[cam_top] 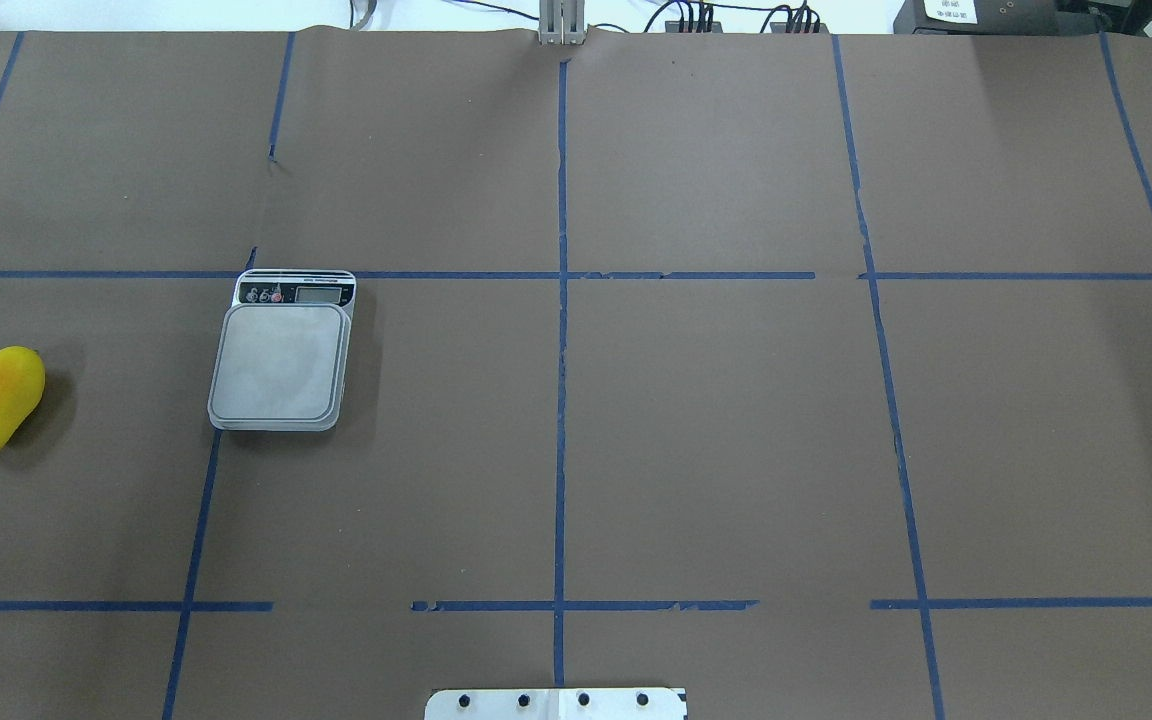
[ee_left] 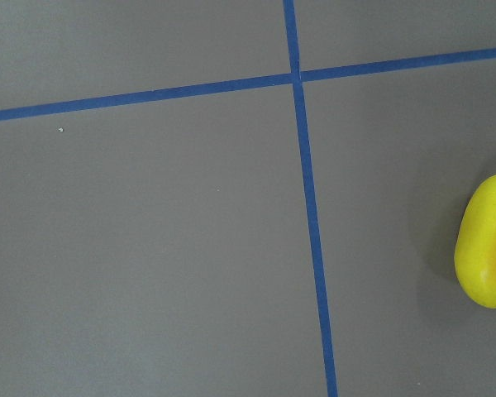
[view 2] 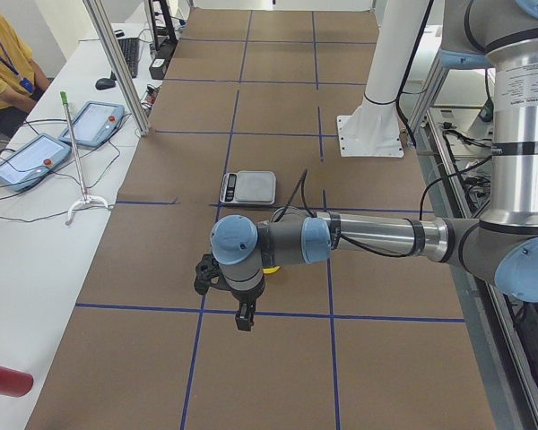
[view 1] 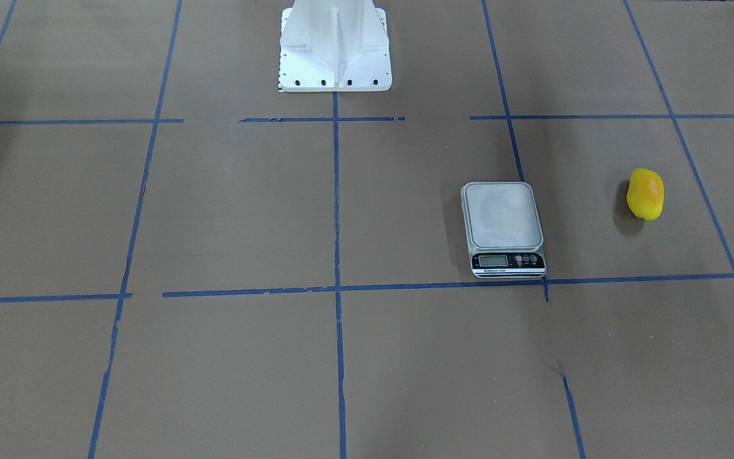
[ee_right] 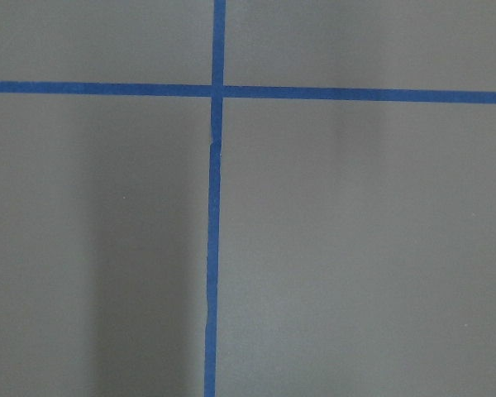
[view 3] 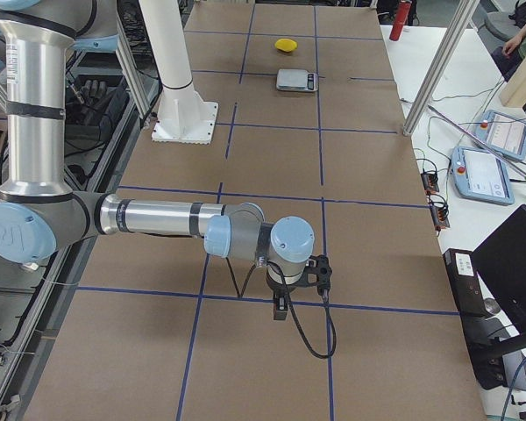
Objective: Weigh mango
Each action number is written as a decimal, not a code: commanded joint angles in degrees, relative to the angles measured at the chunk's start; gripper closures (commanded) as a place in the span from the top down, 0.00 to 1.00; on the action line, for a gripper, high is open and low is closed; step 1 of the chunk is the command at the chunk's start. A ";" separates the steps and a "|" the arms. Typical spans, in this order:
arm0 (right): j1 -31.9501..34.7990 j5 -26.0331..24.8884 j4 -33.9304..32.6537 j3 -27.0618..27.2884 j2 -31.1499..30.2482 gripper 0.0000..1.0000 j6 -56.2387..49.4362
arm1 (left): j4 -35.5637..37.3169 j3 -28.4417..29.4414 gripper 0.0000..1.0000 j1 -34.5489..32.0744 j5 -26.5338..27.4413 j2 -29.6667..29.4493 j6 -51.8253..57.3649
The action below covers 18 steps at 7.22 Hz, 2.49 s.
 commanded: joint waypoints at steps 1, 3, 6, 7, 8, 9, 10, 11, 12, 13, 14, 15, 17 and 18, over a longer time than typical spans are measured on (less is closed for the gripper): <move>0.00 0.00 0.00 0.00 0.00 1.00 0.00 | -0.19 1.05 1.00 0.04 0.00 -0.07 0.08; 0.00 0.00 0.00 0.00 0.00 1.00 0.00 | -0.54 1.06 1.00 -0.05 -0.17 0.19 0.78; 0.00 0.00 0.00 0.00 0.00 1.00 0.00 | -5.34 1.06 1.00 0.73 -0.61 0.11 -5.75; 0.00 0.00 0.00 0.00 0.00 1.00 0.00 | -12.25 1.06 1.00 6.31 -0.61 0.10 -14.59; 0.00 0.00 0.00 0.00 0.00 1.00 0.00 | -19.97 2.88 1.00 11.85 -0.70 0.02 -21.12; 0.00 0.00 0.00 0.00 0.00 1.00 0.00 | -28.75 4.90 1.00 15.56 -0.53 0.02 -26.84; 0.00 0.00 0.00 0.00 0.00 1.00 0.00 | -34.15 6.58 1.00 18.29 -0.61 0.02 -28.64; 0.00 0.00 0.00 0.00 0.00 1.00 0.00 | -36.12 7.29 1.00 20.32 -0.70 0.02 -28.92; 0.00 0.00 0.00 0.00 0.00 1.00 0.00 | -36.83 7.30 1.00 23.99 -0.70 -0.51 -29.62; 0.00 0.00 0.00 0.00 0.00 1.00 0.00 | -37.36 7.12 1.00 29.60 -0.62 -2.69 -32.49; 0.00 0.00 0.00 0.00 0.00 1.00 0.00 | -39.63 7.47 1.00 30.18 -0.18 -2.53 -33.04; 0.00 0.00 0.09 0.00 0.00 1.00 0.00 | -45.22 10.95 1.00 30.53 -0.18 -2.18 -33.22; 0.00 0.00 0.00 0.00 0.00 1.00 0.00 | -50.72 15.55 1.00 30.89 -0.26 -2.18 -33.58; 0.00 0.00 0.00 0.00 0.00 1.00 0.00 | -50.90 14.95 0.99 31.23 -0.79 -2.53 -37.84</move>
